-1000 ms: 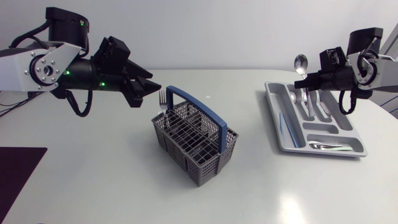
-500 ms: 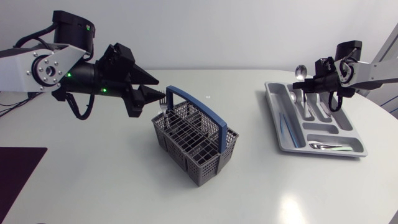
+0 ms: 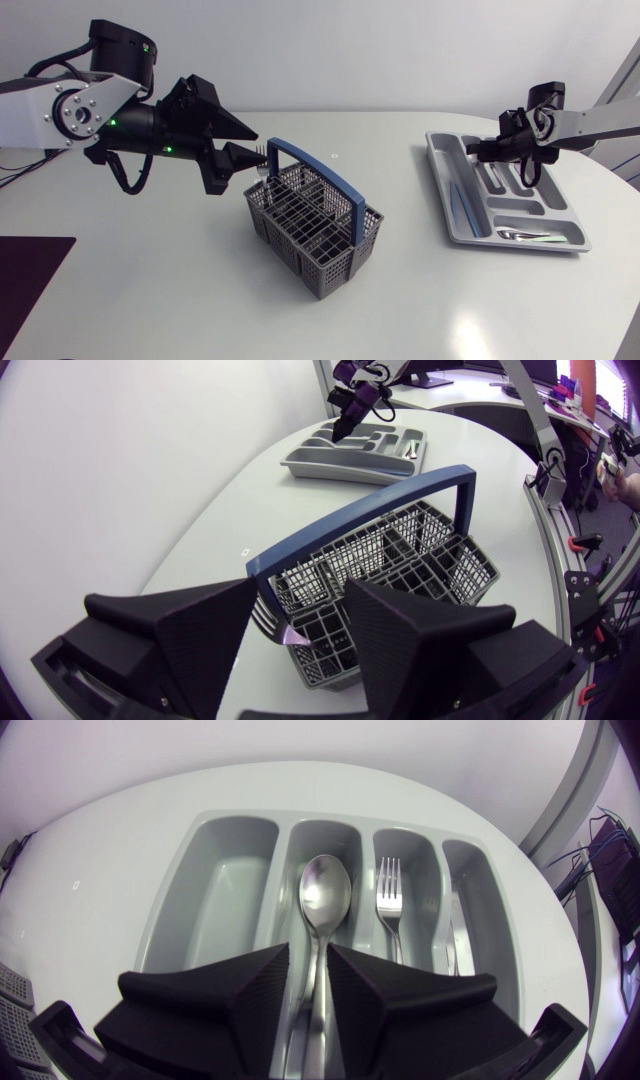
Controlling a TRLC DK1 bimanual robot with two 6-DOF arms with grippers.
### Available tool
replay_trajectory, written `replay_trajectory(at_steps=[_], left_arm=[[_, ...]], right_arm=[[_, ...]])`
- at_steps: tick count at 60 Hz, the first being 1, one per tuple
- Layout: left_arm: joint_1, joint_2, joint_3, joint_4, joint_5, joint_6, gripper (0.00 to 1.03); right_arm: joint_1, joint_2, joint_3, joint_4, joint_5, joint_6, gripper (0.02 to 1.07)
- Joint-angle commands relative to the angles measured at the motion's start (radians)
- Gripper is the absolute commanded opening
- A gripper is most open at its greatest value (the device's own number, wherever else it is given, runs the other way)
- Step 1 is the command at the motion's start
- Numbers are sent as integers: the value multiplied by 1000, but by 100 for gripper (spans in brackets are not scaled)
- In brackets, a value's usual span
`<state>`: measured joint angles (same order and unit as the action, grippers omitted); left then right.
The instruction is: Unload the cutlery basket into the drawer organizer.
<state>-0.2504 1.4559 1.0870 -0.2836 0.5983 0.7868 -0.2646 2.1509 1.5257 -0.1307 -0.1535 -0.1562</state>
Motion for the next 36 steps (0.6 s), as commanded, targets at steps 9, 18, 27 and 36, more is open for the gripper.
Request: replay_trajectory(at_steps=[9,18,27,36], left_arm=[[-7,-5,-42,-12,11,51,74],[7,-2,-49,-23,11,98,74],[48,57,-16,-19,14,123,74],[112,141,39,-12,69,124,74]], right_arm=[[10,-204,-148,16,3,9,73],[42,-414,-308,25,-4,-19,74],[100,-605,-458,25,-27,-34,74],[219,-796,-576,-23,-26,-39,74]])
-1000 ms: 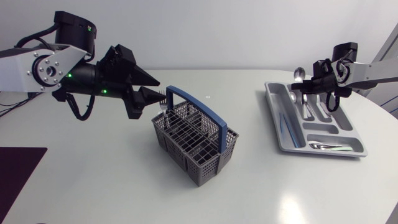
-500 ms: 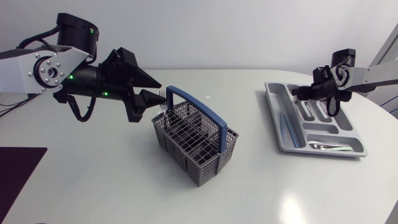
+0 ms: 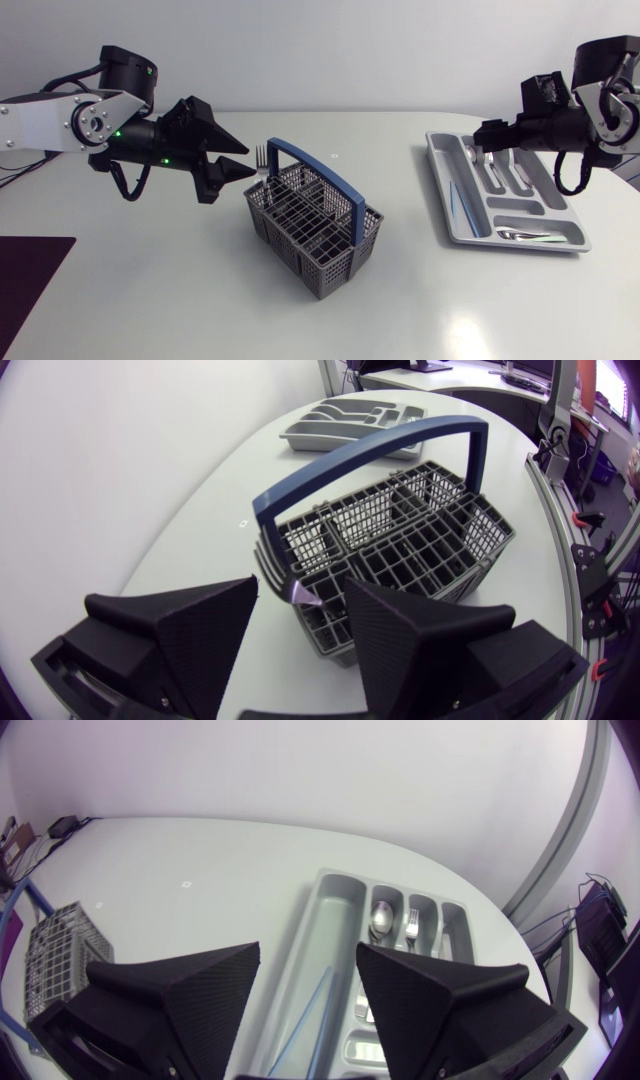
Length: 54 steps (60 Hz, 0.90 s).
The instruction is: Unload the cutlery basket into the drawer organizer.
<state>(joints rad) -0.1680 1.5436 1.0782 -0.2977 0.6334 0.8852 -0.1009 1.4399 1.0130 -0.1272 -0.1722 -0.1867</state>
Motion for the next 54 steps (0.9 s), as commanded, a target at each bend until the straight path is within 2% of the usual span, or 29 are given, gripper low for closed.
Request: replay_trajectory(at_steps=[1,13,27,35,36,43,51,54], left_arm=[[35,58,51,2,40,24,74],[51,128,112,5,117,15,74],[25,177,160,6,153,18,60],[18,187,161,6,157,21,58],[16,190,161,6,157,23,53],[7,193,154,6,157,24,41],[5,193,143,6,157,24,18],[7,190,138,5,158,29,16]], right_arm=[[66,-99,-70,-32,-7,-8,74],[316,-285,-163,-98,28,9,74],[615,-377,-231,-117,112,47,74],[713,-395,-240,-114,114,4,74],[721,-391,-238,-115,114,-2,74],[771,-358,-223,-114,128,-20,75],[816,-328,-206,-109,151,-26,75],[826,-320,-202,-107,160,-31,75]])
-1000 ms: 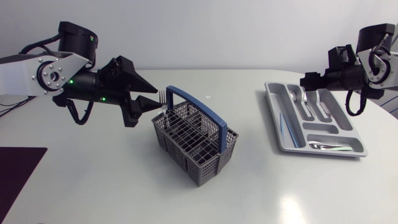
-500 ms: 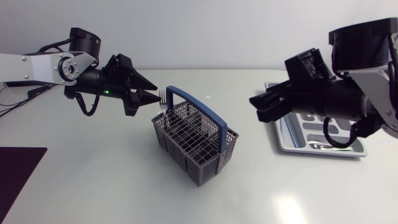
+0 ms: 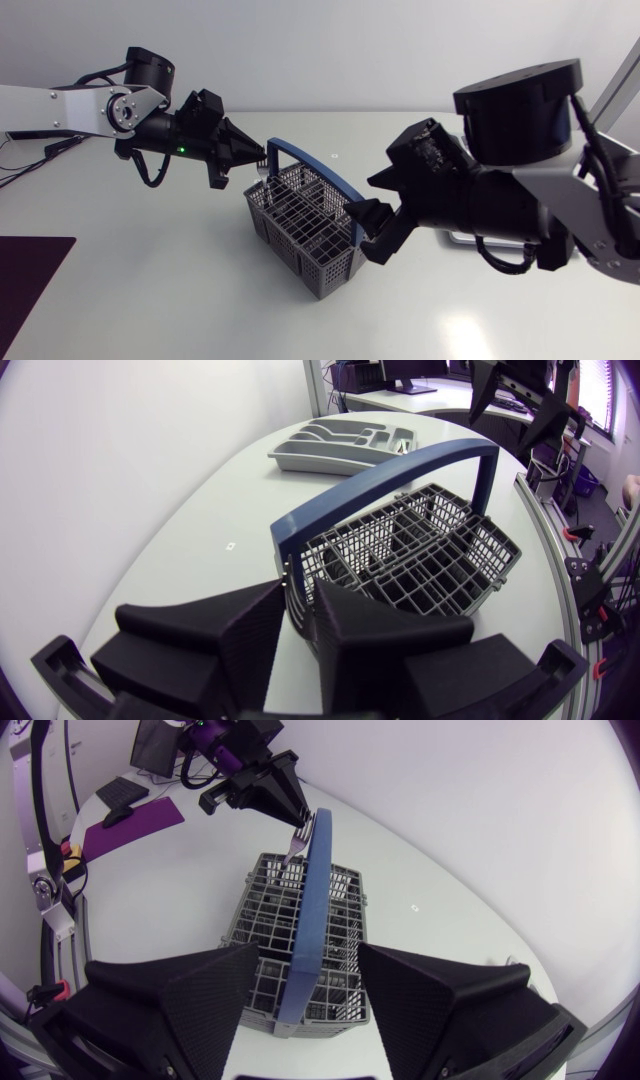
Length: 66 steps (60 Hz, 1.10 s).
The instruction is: Unload the cutlery basket into the drawer organizer.
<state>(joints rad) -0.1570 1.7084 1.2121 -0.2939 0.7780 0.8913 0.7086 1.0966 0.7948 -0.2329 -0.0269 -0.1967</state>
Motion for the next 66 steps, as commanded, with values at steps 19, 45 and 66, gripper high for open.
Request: replay_trajectory(at_steps=[19,45,66], left_arm=[[4,-107,-100,18,14,35,10],[-18,-345,-335,357,-143,-183,10],[-184,-541,-560,613,-507,-278,10]], right_arm=[[55,68,50,-2,41,-35,75],[120,171,107,24,96,-76,75],[141,246,142,52,131,-93,75]])
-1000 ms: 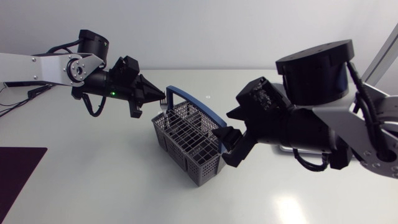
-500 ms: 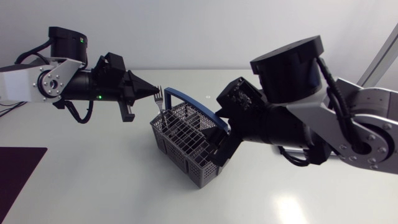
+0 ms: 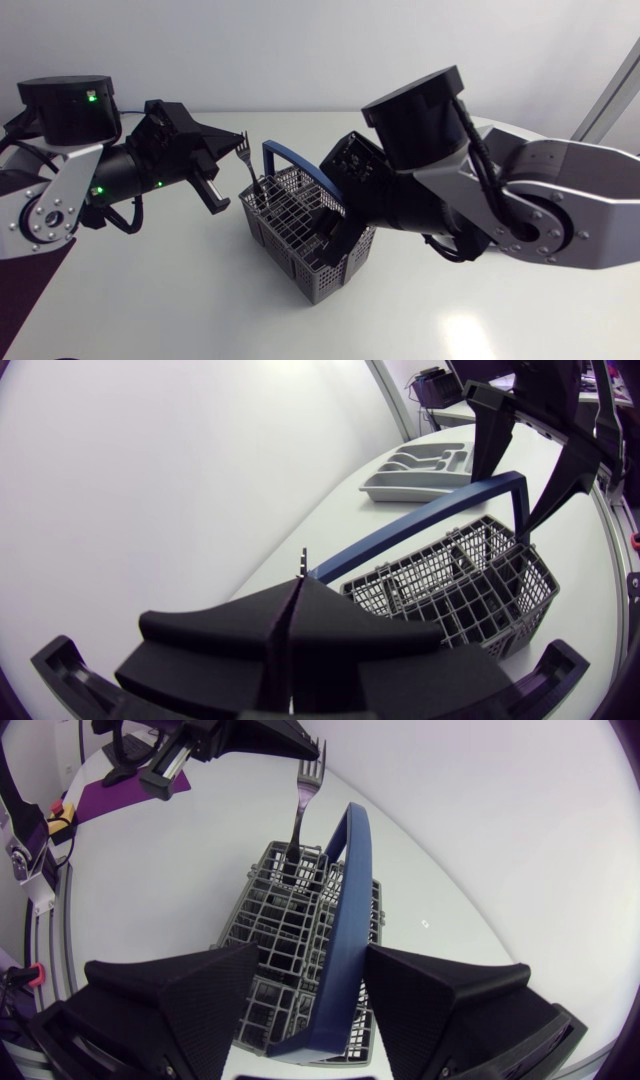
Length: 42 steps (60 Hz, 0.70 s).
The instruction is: Unload the cutlery basket into the drawer organizer.
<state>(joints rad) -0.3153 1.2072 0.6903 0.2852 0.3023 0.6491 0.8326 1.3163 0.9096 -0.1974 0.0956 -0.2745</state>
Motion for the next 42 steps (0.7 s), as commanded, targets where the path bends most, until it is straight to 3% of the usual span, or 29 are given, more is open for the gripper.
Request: replay_trajectory(at_steps=[1,22,42], left_arm=[[-44,-57,-54,46,-66,-45,10],[-248,-153,-160,152,-416,-132,11],[-349,-84,-169,239,-629,-203,12]], right_arm=[[23,32,29,18,16,-15,75],[40,69,49,41,30,-45,75],[49,113,46,59,30,-49,75]])
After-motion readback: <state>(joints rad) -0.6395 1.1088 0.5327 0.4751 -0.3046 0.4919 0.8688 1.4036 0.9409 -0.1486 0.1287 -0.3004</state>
